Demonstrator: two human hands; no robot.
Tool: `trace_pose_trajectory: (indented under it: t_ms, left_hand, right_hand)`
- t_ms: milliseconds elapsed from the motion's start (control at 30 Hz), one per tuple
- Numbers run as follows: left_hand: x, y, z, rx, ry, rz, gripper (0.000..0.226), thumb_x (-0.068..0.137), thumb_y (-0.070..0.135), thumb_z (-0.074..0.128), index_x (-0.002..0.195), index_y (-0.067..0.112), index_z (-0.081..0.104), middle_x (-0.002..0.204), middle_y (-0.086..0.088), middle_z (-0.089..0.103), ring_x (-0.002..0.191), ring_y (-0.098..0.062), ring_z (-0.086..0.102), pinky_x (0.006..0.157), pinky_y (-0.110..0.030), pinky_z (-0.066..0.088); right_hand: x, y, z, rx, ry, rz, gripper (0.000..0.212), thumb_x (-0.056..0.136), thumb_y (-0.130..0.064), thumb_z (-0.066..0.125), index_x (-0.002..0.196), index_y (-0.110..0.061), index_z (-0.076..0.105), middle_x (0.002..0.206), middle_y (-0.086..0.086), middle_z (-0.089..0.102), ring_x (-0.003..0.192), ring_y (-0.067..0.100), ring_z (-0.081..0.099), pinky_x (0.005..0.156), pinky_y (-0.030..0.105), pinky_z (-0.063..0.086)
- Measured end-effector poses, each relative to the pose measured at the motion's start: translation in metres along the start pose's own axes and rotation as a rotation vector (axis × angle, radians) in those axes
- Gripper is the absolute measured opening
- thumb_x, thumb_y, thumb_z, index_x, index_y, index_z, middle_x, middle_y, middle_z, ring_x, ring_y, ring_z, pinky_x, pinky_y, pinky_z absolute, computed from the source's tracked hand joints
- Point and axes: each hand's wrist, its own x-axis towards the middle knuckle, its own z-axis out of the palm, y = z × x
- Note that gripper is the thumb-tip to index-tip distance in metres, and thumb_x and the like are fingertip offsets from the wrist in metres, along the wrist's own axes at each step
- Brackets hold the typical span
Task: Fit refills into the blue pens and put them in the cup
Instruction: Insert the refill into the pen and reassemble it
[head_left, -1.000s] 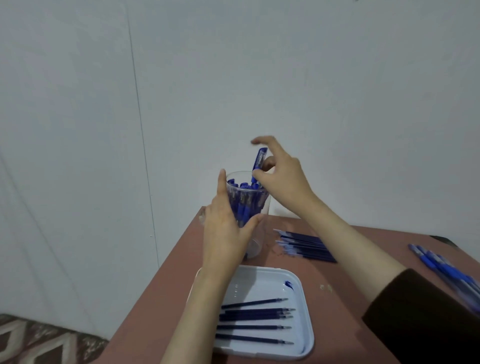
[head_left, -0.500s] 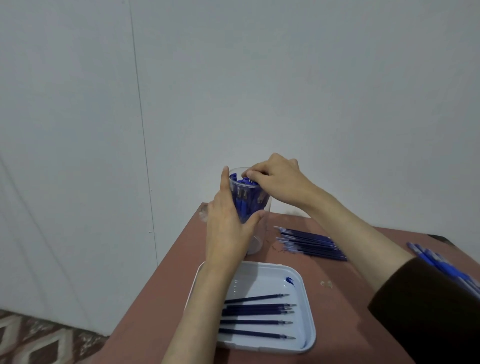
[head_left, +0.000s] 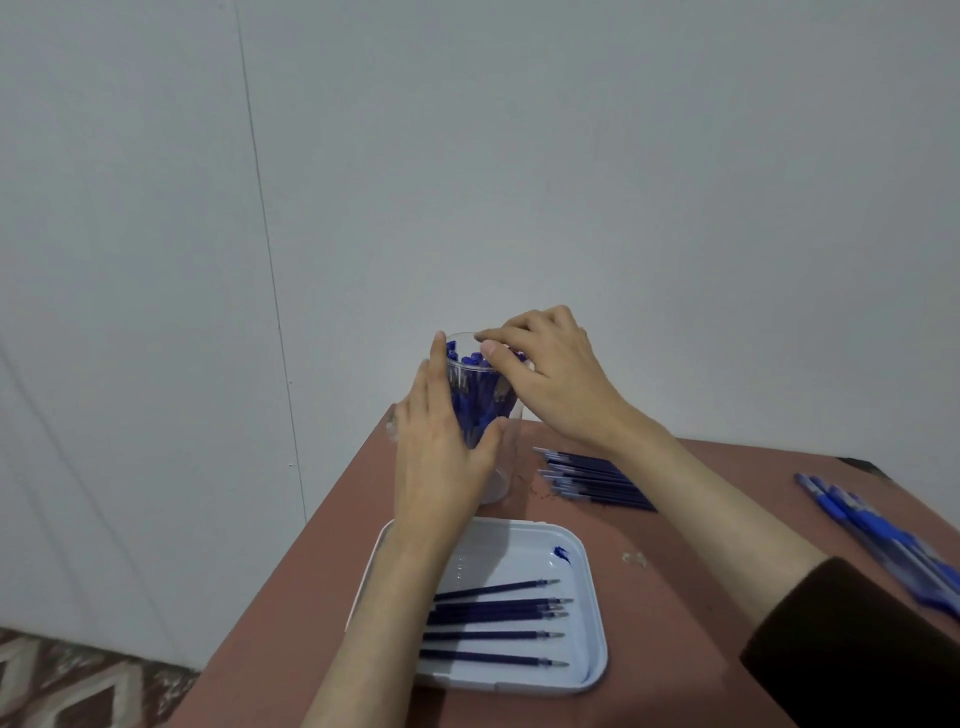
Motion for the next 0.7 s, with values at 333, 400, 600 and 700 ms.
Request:
trace_pose_trajectory:
  t_ms: [333,400,600,700]
  left_hand:
    - [-0.038,0.055,0.021,0.141,0.219,0.307,0.065,0.076,0.004,0.063,0.138,0.012,0.043,0.138,-0.015,0.045,0.125,-0.030,0.037,0.108,-0.033,0.027]
    - [-0.050,0.075,0.036,0.100,0.143,0.370,0.061,0.076,0.006,0.058,0.135,0.011,0.045,0.134,-0.014,0.049,0.123,-0.029,0.039,0.106,-0.033,0.028]
    - [-0.078,0.118,0.097,0.008,-0.150,0.423,0.046,0.079,0.013,0.052,0.124,0.014,0.055,0.130,-0.009,0.052,0.119,-0.025,0.041,0.100,-0.035,0.038]
    - [-0.086,0.128,0.116,-0.019,-0.247,0.420,0.043,0.080,0.016,0.048,0.122,0.015,0.058,0.129,-0.008,0.052,0.119,-0.020,0.039,0.100,-0.033,0.040]
  right_hand:
    - [-0.074,0.044,-0.041,0.004,0.024,0.198,0.027,0.096,-0.029,0.051,0.120,-0.028,0.064,0.109,-0.007,0.059,0.113,0.009,0.038,0.095,0.025,0.033]
    - [-0.090,0.064,-0.055,-0.102,-0.035,0.313,0.028,0.095,-0.029,0.052,0.119,-0.028,0.064,0.112,-0.003,0.059,0.117,0.014,0.038,0.096,0.028,0.033]
    - [-0.138,0.128,-0.112,-0.288,-0.152,0.671,0.033,0.090,-0.023,0.054,0.122,-0.022,0.063,0.120,0.008,0.061,0.121,0.026,0.043,0.089,0.034,0.042]
    - [-0.156,0.151,-0.134,-0.415,-0.177,0.802,0.025,0.093,-0.029,0.053,0.113,-0.020,0.064,0.118,0.007,0.062,0.111,0.027,0.053,0.075,0.029,0.039]
